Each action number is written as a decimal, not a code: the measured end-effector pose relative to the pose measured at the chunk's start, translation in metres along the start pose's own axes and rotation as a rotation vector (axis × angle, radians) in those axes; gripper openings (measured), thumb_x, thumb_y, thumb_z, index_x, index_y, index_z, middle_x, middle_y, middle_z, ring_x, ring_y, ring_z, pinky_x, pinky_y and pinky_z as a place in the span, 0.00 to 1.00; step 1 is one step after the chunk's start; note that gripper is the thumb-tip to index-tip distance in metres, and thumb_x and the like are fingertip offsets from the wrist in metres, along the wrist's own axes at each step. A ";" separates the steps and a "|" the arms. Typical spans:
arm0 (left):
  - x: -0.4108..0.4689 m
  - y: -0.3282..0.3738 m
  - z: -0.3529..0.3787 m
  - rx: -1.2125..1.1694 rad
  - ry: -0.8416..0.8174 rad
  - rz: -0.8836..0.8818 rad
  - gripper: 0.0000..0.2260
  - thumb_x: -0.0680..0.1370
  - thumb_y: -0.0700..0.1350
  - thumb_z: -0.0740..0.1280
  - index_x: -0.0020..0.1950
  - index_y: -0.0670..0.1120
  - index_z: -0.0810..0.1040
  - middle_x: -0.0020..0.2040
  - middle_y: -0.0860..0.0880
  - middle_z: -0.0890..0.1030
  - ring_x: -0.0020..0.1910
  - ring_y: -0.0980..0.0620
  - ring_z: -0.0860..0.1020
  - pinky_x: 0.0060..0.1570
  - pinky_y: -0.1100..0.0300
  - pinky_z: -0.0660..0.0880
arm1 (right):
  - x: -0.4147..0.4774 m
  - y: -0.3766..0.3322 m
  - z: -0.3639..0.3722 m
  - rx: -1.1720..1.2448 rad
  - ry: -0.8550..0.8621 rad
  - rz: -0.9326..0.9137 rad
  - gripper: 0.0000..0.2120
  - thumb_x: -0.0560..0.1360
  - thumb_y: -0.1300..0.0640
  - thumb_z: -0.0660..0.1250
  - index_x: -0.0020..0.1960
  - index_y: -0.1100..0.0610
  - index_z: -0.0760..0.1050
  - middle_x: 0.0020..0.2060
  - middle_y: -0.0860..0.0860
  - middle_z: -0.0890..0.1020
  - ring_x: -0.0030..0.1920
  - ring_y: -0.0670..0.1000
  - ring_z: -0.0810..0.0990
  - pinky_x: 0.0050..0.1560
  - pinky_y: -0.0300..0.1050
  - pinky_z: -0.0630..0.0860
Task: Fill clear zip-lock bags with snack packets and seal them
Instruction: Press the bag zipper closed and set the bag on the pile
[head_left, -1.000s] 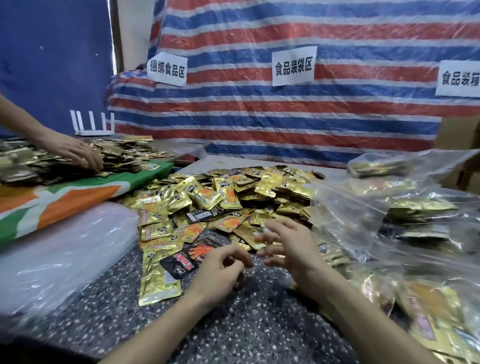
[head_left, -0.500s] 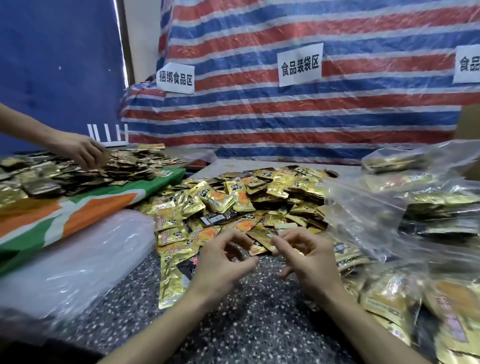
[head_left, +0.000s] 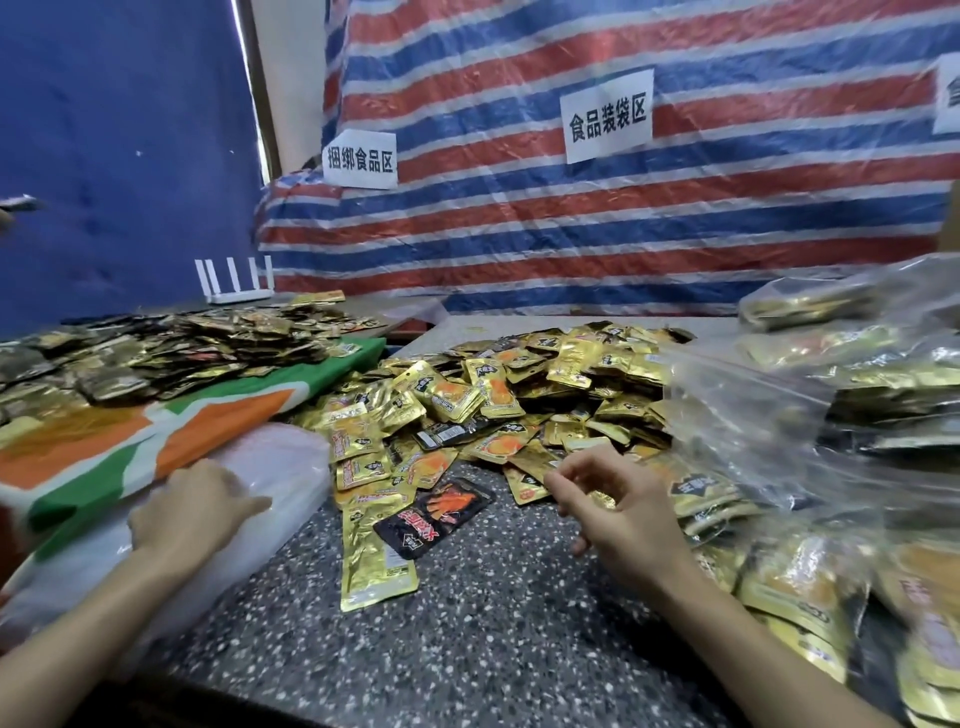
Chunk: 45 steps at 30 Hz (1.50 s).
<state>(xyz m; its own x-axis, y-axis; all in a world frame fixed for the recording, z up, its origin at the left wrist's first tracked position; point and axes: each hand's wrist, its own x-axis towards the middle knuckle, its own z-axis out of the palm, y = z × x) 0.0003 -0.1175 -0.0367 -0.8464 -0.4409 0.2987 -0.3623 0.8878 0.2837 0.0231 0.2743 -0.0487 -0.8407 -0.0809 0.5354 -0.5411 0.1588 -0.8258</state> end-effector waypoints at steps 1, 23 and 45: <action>0.001 0.003 -0.005 -0.069 -0.011 -0.007 0.20 0.72 0.60 0.74 0.32 0.44 0.80 0.28 0.50 0.79 0.30 0.49 0.77 0.38 0.57 0.74 | 0.000 0.000 0.000 -0.002 0.000 0.004 0.04 0.75 0.60 0.73 0.44 0.58 0.79 0.40 0.52 0.80 0.38 0.48 0.80 0.27 0.45 0.80; -0.106 0.210 0.052 -0.718 0.311 1.230 0.17 0.75 0.42 0.70 0.64 0.51 0.77 0.63 0.55 0.80 0.63 0.57 0.78 0.59 0.39 0.76 | 0.009 -0.010 -0.010 0.225 0.128 0.186 0.26 0.67 0.33 0.72 0.45 0.56 0.81 0.40 0.56 0.84 0.39 0.57 0.83 0.35 0.47 0.80; -0.105 0.192 0.051 -1.566 -0.679 0.306 0.08 0.67 0.45 0.73 0.36 0.40 0.80 0.33 0.43 0.76 0.29 0.50 0.73 0.27 0.62 0.71 | 0.003 -0.008 -0.004 -0.163 -0.017 0.140 0.15 0.77 0.56 0.70 0.33 0.58 0.78 0.26 0.47 0.78 0.29 0.43 0.74 0.32 0.34 0.71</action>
<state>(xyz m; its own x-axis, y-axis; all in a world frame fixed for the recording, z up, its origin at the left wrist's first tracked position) -0.0005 0.1063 -0.0600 -0.9554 0.1998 0.2176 0.1729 -0.2188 0.9603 0.0249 0.2766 -0.0401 -0.9083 -0.0628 0.4135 -0.4102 0.3268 -0.8514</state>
